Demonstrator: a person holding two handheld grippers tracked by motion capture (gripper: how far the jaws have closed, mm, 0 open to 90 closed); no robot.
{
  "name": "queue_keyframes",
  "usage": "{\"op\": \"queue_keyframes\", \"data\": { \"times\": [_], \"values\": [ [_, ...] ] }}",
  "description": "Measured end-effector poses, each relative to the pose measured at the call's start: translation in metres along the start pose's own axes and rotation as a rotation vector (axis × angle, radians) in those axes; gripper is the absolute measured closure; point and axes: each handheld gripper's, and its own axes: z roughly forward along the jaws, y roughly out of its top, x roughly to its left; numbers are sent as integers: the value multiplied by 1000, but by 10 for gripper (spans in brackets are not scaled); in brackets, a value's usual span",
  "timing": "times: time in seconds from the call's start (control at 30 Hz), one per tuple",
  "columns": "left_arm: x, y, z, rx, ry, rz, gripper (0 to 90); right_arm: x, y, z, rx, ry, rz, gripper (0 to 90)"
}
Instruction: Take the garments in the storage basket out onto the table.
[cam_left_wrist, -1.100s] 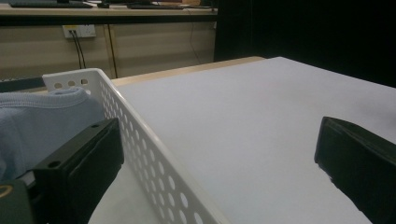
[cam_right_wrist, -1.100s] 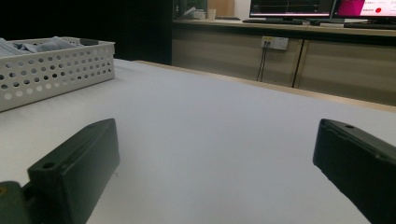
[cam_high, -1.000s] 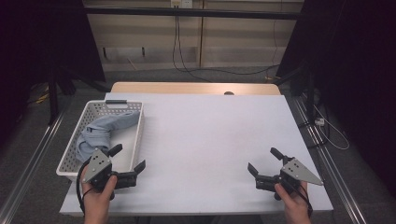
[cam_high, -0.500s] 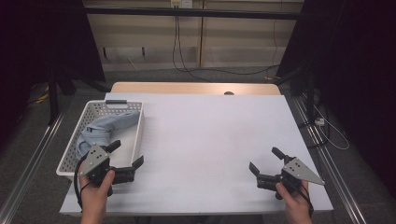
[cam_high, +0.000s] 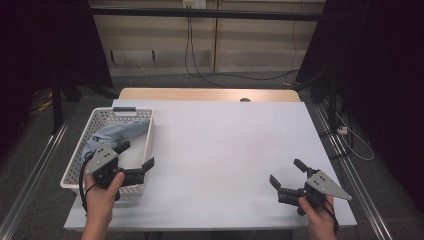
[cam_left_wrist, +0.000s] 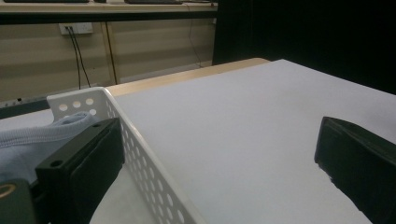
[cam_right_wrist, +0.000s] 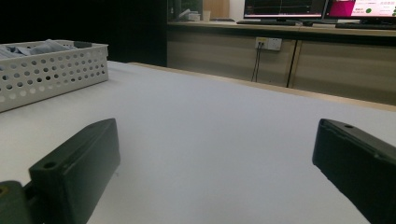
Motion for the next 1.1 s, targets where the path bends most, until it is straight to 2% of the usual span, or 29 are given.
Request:
{"op": "queue_keyframes", "data": {
  "times": [0.07,0.33,0.5,0.63,0.87,0.9,1.1],
  "values": [
    [1,3,1,14,5,16,20,0,0,0,1,6,0,6],
    [9,9,-1,35,21,19,20,2,0,3,0,18,-8,7],
    [16,10,-3,49,37,14,19,2,0,1,0,23,-9,7],
    [21,10,-2,78,43,-11,19,0,0,1,0,19,-3,7],
    [18,18,-3,63,28,11,20,3,-2,4,7,34,-21,7],
    [18,25,-3,53,28,16,19,2,-2,4,8,36,-18,7],
    [23,40,2,36,39,25,19,0,-1,6,4,23,-13,8]
  ]
}}
